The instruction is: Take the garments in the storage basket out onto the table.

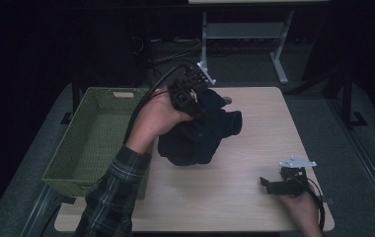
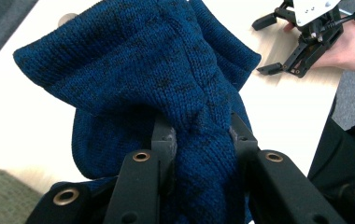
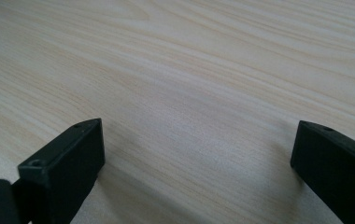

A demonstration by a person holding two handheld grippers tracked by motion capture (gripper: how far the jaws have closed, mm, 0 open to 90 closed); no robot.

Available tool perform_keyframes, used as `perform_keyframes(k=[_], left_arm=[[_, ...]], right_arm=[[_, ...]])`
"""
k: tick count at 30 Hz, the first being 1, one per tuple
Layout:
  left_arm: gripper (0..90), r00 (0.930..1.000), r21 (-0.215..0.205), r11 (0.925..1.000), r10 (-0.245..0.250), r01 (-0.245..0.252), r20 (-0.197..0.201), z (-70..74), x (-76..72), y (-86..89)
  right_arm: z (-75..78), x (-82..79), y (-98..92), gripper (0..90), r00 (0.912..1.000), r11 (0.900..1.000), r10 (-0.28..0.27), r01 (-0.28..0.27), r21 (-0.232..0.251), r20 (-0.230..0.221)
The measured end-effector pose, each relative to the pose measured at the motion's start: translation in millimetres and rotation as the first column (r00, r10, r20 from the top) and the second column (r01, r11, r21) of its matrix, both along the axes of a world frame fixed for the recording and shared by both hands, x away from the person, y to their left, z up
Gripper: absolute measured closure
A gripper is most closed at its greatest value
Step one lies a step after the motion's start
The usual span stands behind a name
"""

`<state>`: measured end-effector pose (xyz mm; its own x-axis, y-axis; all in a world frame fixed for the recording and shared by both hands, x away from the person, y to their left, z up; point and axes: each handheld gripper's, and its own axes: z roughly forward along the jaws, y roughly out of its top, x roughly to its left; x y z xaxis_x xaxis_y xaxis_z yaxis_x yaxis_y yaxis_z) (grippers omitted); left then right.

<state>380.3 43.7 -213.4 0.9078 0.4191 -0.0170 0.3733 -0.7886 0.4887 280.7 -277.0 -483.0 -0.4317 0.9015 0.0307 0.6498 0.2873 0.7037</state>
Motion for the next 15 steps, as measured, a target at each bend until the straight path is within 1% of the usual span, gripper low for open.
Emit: perform_keyframes(k=[2, 4, 6, 7, 12, 13, 15], left_arm=[[70.5, 1.0000, 0.004, 1.0000, -0.007, 0.008, -0.003, -7.4, 0.3, -8.6], [70.4, 0.9998, 0.015, 0.9997, -0.019, 0.019, -0.007, -11.8, 0.6, -13.8], [70.5, 0.9995, 0.009, 0.9996, -0.027, 0.027, -0.017, -18.8, 0.8, -20.3], [70.4, 0.9995, -0.001, 0.9997, -0.023, 0.023, -0.021, -22.1, 0.7, -23.1], [70.4, 0.9983, 0.008, 0.9992, -0.038, 0.038, -0.045, -34.3, 1.9, -33.2], [70.4, 0.9976, 0.021, 0.9986, -0.048, 0.049, -0.050, -36.1, 2.8, -34.7], [70.4, 0.9971, 0.017, 0.9987, -0.047, 0.048, -0.059, -42.2, 3.2, -38.4]], right_arm=[[0.1, -0.1, 0.0, 2.7, 1.0000, 1.000, -0.001, 0.001, -0.001, 0.000], [0.1, -0.1, 0.0, 2.7, 1.0000, 1.000, -0.001, 0.001, -0.001, 0.000], [0.1, -0.1, 0.0, 2.7, 1.0000, 1.000, -0.001, 0.001, -0.001, 0.000], [0.0, -0.1, 0.0, 2.7, 1.0000, 1.000, -0.001, 0.001, 0.000, 0.000], [0.0, 0.0, -0.1, 2.7, 1.0000, 1.000, -0.001, 0.001, -0.002, 0.001], [0.0, 0.1, -0.1, 2.7, 1.0000, 1.000, -0.001, 0.001, -0.002, 0.003], [-0.1, 0.2, -0.2, 2.7, 1.0000, 1.000, 0.000, 0.000, -0.005, 0.004]])
